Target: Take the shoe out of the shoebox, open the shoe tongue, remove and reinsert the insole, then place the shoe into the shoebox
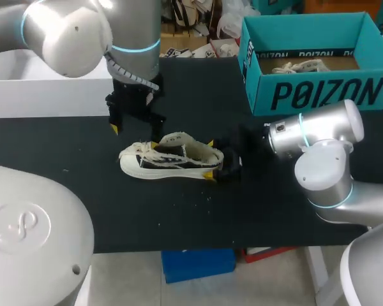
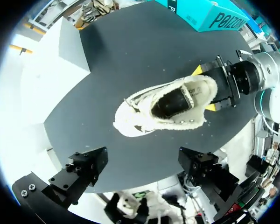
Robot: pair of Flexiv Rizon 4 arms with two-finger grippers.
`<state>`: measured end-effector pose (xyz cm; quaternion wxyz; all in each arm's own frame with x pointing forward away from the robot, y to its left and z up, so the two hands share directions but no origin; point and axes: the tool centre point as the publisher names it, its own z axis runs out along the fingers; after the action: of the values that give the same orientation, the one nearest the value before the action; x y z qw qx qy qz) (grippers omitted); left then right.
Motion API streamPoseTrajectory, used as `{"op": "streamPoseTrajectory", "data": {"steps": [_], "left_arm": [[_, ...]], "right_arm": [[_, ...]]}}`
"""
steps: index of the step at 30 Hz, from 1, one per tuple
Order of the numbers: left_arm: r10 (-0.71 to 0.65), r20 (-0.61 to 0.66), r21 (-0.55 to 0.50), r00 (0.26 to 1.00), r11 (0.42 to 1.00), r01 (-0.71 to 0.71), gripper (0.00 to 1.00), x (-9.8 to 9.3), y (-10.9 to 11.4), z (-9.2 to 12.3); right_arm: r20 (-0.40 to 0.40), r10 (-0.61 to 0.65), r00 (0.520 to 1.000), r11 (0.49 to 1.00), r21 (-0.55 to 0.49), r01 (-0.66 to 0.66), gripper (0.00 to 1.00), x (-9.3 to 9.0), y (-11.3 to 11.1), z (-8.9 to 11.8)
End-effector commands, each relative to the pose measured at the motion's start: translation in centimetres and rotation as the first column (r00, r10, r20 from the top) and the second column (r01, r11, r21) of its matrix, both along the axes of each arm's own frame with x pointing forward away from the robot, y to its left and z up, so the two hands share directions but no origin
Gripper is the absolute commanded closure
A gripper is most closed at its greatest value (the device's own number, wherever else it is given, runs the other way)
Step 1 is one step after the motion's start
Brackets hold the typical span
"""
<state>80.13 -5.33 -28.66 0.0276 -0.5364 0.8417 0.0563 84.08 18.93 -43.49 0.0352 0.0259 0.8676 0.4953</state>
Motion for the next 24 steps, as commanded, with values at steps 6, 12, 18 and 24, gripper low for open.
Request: {"op": "streamPoseTrajectory", "data": {"steps": [6, 12, 18, 24], "left_arm": [[0.098, -0.137, 0.176, 0.986, 0.982, -0.073, 0.0, 1.7, -4.0, -2.6], [0.131, -0.129, 0.187, 0.983, 0.977, -0.105, 0.0, 2.4, -5.9, -3.8], [0.142, -0.083, 0.215, 0.986, 0.969, -0.121, 0.0, 2.5, -8.1, -4.8], [0.19, -0.057, 0.271, 0.98, 0.948, -0.168, 0.0, 2.1, -9.2, -5.9]], "right_arm": [[-0.001, -0.003, 1.0, 1.0, -0.002, 0.003, 1.0, 0.2, 0.2, -0.1], [-0.001, -0.003, 1.0, 1.0, -0.002, 0.003, 1.0, 0.2, 0.2, -0.1], [-0.001, -0.003, 1.0, 1.0, -0.002, 0.003, 1.0, 0.2, 0.2, -0.1], [-0.001, -0.003, 1.0, 1.0, -0.002, 0.003, 1.0, 0.2, 0.2, -0.1]]}}
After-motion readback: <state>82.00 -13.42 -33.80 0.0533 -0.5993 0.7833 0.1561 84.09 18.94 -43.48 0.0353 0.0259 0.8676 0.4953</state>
